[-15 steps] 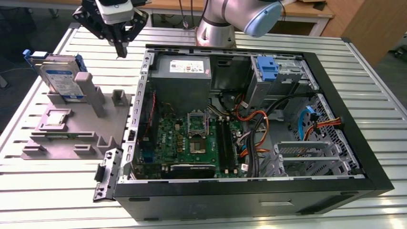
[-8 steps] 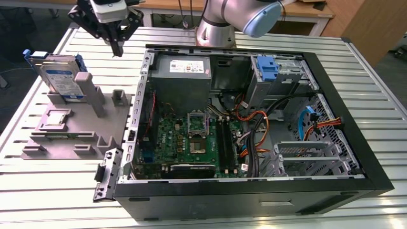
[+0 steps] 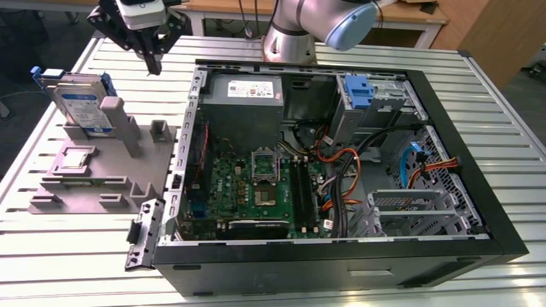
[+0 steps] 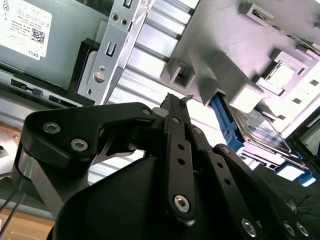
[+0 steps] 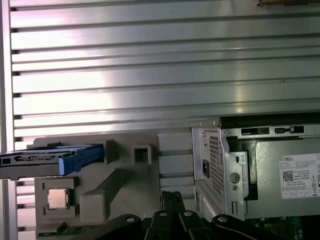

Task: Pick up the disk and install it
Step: 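Reach for the disk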

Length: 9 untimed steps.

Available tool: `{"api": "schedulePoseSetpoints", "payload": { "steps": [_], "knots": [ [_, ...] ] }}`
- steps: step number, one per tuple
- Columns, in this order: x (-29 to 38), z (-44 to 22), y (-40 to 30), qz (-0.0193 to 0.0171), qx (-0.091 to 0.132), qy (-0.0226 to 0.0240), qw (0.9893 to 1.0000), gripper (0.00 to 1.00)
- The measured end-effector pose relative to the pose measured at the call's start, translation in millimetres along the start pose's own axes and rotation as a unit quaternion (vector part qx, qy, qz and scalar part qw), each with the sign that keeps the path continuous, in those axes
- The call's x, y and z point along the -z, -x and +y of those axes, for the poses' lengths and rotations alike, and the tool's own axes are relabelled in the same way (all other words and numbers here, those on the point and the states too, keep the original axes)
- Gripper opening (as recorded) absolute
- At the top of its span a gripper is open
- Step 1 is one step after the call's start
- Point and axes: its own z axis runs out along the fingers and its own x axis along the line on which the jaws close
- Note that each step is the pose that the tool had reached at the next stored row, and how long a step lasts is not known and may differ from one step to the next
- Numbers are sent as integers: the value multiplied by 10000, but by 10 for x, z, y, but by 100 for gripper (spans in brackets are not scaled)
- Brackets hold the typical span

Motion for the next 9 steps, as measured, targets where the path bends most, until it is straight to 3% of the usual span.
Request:
{"api": "schedulePoseSetpoints", "payload": {
  "steps": [9],
  "knots": [
    [1,-1,-42,1,0,0,10000,10]
  ]
}}
